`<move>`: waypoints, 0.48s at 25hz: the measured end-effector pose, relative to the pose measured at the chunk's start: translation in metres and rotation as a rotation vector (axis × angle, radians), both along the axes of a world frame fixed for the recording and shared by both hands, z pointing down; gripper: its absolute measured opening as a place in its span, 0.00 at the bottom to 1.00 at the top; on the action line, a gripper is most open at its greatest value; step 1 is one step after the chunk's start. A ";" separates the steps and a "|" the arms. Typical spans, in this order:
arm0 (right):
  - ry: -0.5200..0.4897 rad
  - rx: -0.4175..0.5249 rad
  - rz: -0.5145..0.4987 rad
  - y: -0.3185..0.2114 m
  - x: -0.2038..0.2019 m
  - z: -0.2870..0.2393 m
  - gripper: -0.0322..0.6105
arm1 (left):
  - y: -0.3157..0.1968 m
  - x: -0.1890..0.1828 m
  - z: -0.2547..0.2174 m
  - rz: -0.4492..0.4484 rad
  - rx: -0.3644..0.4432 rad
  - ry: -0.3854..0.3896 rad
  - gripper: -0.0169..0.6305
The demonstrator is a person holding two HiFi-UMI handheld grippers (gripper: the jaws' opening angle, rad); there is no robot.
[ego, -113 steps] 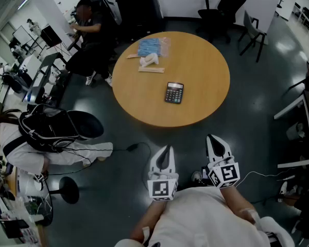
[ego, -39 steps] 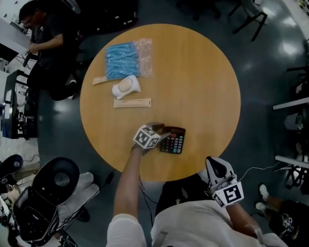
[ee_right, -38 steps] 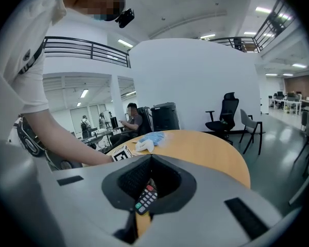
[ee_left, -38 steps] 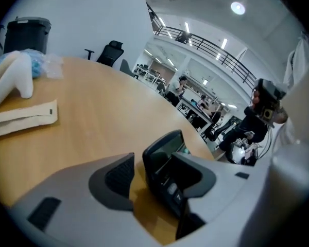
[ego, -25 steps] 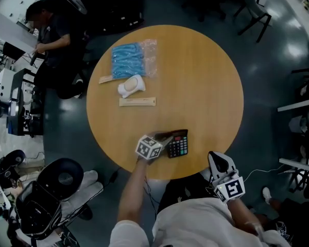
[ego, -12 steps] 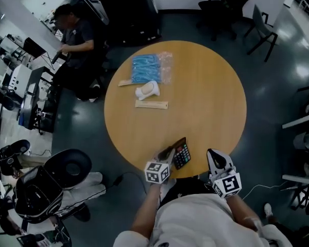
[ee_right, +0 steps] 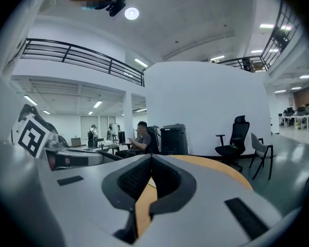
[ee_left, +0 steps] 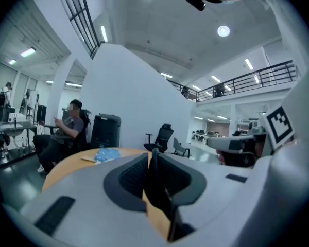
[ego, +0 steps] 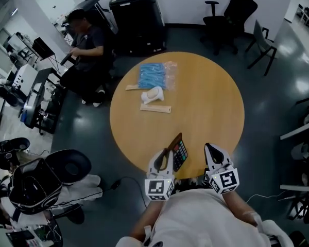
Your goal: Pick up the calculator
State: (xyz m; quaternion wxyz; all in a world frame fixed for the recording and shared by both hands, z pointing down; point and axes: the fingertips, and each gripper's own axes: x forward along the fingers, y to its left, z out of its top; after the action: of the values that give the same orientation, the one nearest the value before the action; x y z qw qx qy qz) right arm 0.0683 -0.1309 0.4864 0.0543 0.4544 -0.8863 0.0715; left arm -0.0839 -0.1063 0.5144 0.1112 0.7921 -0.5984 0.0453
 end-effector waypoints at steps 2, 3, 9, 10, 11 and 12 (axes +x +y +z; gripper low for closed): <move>-0.019 0.009 0.009 -0.002 0.000 -0.008 0.07 | 0.003 -0.003 -0.022 -0.019 0.055 -0.020 0.13; -0.029 0.010 0.014 -0.003 -0.001 -0.010 0.07 | 0.005 -0.005 -0.029 -0.029 0.074 -0.024 0.13; -0.009 0.019 0.030 -0.004 -0.007 -0.009 0.07 | 0.010 -0.018 -0.030 -0.059 0.079 -0.021 0.13; 0.002 0.019 0.032 -0.005 -0.007 -0.008 0.07 | 0.010 -0.019 -0.028 -0.059 0.070 -0.018 0.13; 0.012 0.018 0.034 -0.006 -0.007 -0.007 0.07 | 0.010 -0.019 -0.026 -0.058 0.062 -0.015 0.13; 0.022 0.014 0.038 -0.007 -0.006 -0.006 0.07 | 0.009 -0.019 -0.024 -0.057 0.055 -0.013 0.13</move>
State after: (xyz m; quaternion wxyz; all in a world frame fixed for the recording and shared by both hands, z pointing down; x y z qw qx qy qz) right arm 0.0619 -0.1380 0.4806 0.0592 0.4721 -0.8774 0.0612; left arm -0.1031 -0.0971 0.4901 0.0866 0.7773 -0.6223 0.0308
